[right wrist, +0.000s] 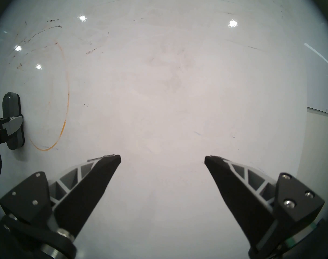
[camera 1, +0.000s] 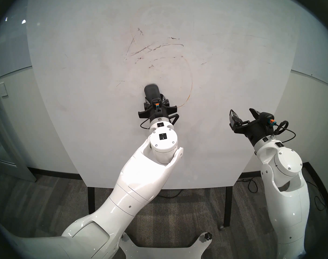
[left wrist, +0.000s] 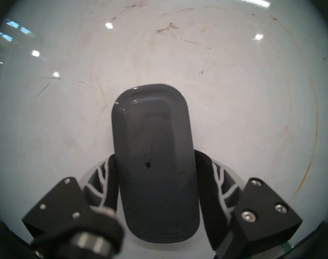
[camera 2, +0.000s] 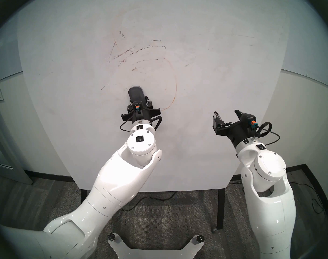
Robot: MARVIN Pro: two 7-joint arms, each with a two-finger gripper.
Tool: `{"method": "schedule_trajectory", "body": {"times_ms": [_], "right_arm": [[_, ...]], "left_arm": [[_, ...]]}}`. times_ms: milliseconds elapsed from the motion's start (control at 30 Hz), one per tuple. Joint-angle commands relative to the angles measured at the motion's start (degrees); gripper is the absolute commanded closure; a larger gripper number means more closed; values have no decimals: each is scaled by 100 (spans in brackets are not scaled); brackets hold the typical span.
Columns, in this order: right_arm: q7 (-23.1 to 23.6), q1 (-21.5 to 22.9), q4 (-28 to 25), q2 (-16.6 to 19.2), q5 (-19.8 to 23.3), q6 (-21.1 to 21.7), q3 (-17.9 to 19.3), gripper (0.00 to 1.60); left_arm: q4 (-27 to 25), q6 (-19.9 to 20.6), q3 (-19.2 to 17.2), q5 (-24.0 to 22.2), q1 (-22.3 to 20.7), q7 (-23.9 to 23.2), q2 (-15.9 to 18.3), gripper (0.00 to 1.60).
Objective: Erase all marks on the whiteboard with the eraser
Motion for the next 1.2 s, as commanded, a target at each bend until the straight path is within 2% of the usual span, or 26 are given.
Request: {"method": "schedule_trajectory", "body": {"times_ms": [0,433,1167], "right_arm": [[12,44,-126,4,-4,-48,-15,0],[12,43,-128,3,-5,-50,-15,0],[12,44,-126,4,-4,-47,-15,0]], "left_arm": [[270,58,297,-136,8,-241,-196,160],[501,-42,502,-183,-176,-307,-270,160],[1343,-318,683,-237,-842,-320,-516,160]]}}
